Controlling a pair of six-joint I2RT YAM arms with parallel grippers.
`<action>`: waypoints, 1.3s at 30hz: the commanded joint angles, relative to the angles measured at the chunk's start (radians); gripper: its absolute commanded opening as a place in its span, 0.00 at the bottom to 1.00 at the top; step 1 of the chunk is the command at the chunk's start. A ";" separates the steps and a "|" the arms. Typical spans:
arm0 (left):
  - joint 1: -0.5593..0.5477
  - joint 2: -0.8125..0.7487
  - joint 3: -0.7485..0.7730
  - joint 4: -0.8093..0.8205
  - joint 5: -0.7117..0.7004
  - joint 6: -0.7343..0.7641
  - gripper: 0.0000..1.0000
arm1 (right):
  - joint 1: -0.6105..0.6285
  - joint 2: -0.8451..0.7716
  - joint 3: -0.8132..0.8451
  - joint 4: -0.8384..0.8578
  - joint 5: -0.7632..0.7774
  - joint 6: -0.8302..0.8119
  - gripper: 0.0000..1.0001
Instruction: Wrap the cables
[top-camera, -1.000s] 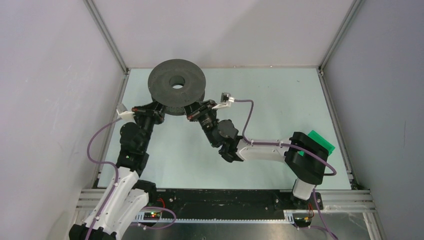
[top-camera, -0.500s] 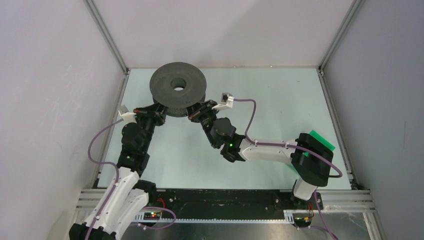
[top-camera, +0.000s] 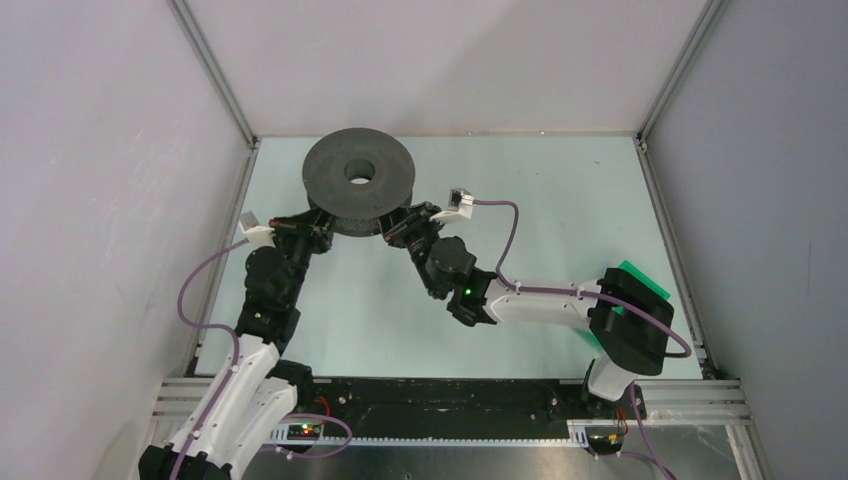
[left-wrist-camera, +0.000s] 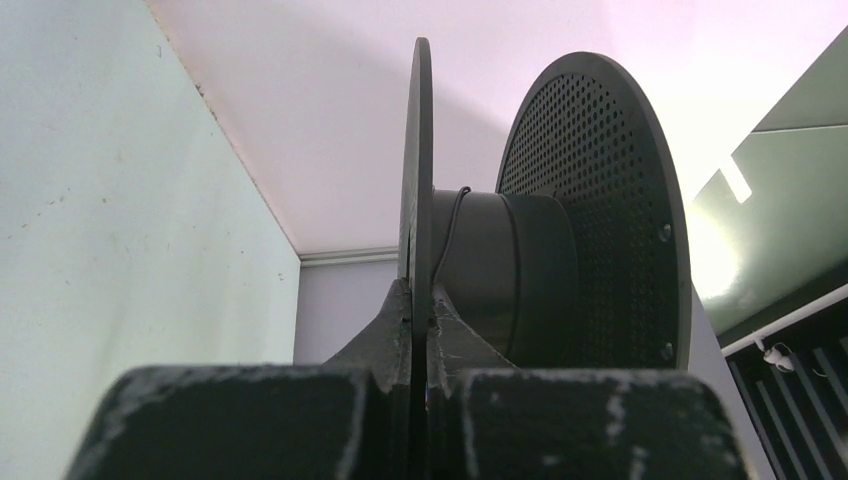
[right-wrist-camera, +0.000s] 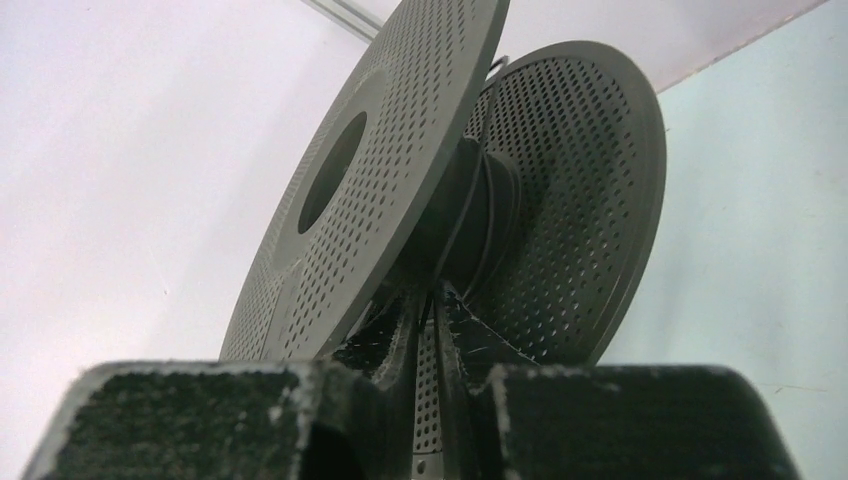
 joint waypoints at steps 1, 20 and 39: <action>-0.030 -0.045 0.041 0.243 0.110 -0.088 0.00 | -0.016 -0.021 -0.040 -0.086 0.066 -0.068 0.15; -0.030 -0.047 0.039 0.245 0.108 -0.081 0.00 | -0.009 -0.098 -0.085 -0.070 0.089 -0.106 0.25; -0.030 -0.021 0.033 0.252 0.107 -0.068 0.00 | 0.003 -0.272 -0.228 0.002 0.112 -0.196 0.32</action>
